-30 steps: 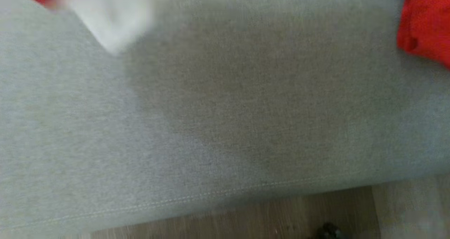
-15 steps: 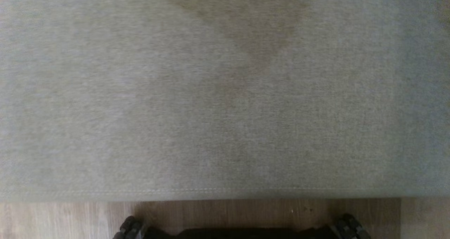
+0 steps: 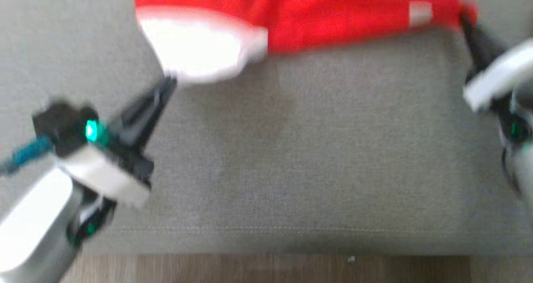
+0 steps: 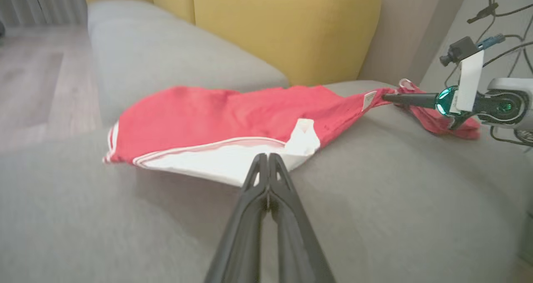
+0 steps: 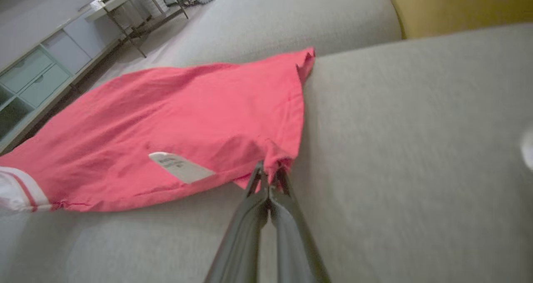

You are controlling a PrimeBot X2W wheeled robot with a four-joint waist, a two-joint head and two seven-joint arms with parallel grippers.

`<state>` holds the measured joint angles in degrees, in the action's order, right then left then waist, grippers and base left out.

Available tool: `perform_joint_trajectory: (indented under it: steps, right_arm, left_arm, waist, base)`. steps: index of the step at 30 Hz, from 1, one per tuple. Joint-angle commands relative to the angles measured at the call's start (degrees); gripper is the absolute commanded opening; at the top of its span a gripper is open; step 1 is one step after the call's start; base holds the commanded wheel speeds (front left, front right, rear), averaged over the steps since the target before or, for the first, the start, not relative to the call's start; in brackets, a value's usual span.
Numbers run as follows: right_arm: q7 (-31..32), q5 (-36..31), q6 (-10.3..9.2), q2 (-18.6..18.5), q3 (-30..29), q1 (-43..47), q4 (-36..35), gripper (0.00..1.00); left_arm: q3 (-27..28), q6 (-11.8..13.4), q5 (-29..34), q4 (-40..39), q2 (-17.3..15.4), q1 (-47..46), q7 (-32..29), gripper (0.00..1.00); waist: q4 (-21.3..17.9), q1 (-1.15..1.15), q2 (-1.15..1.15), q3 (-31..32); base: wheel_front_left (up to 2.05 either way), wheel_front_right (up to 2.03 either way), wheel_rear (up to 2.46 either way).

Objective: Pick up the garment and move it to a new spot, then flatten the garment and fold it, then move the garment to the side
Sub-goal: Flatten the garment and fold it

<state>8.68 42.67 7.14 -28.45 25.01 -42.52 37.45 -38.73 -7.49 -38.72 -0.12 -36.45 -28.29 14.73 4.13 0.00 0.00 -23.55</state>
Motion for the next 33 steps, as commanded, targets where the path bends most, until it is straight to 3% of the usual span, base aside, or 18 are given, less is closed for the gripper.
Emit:
perform_joint_trajectory:
  steps: [1,10,20,26,33]
  right_arm:
    - [0.65,1.2,0.35,-1.5,-0.92,4.3,-3.22,0.0]
    - [5.85,1.63,0.35,-2.19,-7.29,24.85,-14.73,0.0]
    - [13.63,-2.87,0.35,-0.38,-18.67,39.66,-29.73,0.0]
    - [18.52,-6.49,0.35,4.06,-23.43,40.78,-34.71,0.0]
    - [18.46,-12.38,0.35,5.92,-23.39,32.79,-31.13,0.0]
  left_arm:
    - [2.9,0.02,-1.96,-2.69,-3.2,1.15,0.27,0.0]
    - [6.37,0.01,-2.69,-5.09,-4.66,18.06,0.27,0.0]
    - [7.52,0.01,-5.77,-10.47,-6.95,28.27,0.27,0.0]
    - [8.06,0.66,-5.22,-10.77,-6.53,25.82,-0.49,0.0]
    - [6.01,0.28,-2.03,-4.01,-2.79,14.29,-1.07,0.0]
  waist:
    - [-0.57,0.0,0.0,5.57]
    - [-1.55,0.0,0.0,12.7]
    - [-2.28,0.0,0.0,13.52]
    - [-1.99,0.0,0.0,13.12]
    - [-0.93,0.0,0.0,9.57]
  base:
    - [0.0,0.0,0.0]
    - [0.0,0.0,0.0]
    - [0.0,0.0,0.0]
    - [0.0,0.0,0.0]
    - [0.0,0.0,0.0]
